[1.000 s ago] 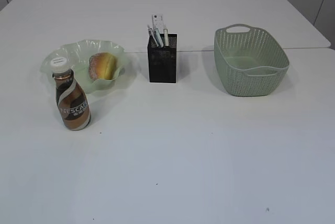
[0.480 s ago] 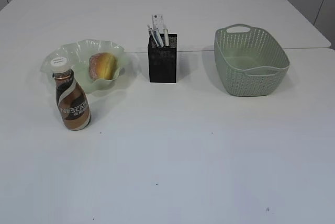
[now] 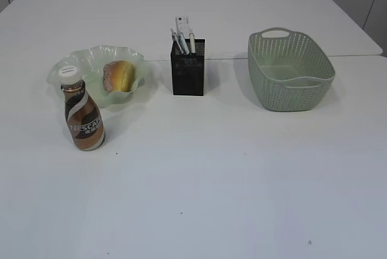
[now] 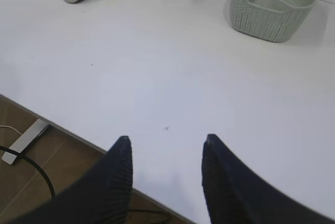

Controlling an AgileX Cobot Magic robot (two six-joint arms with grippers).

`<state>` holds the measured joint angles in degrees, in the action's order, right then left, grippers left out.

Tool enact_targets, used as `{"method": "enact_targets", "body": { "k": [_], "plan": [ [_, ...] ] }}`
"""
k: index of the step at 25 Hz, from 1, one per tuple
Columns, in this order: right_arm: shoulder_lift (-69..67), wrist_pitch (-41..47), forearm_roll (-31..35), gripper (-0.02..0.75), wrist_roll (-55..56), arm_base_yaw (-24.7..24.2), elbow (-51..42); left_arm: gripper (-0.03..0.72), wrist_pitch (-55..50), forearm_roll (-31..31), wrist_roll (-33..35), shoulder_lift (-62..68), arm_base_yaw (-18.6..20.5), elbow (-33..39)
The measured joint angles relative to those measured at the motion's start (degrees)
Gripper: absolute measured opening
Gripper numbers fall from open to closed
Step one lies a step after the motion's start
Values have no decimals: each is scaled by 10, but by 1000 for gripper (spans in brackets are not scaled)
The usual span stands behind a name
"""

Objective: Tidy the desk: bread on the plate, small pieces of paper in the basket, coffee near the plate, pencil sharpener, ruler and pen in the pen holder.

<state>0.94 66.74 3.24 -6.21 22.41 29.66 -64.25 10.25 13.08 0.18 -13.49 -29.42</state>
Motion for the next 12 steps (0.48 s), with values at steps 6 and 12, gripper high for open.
{"method": "enact_targets", "body": {
  "k": [6,12],
  "plan": [
    [0,0,-2,353,1,0,-14,367,0,0,0,0,0,0],
    [0,-1,-5,353,3,0,-14,364,0,0,-1,0,0,0]
  ]
}}
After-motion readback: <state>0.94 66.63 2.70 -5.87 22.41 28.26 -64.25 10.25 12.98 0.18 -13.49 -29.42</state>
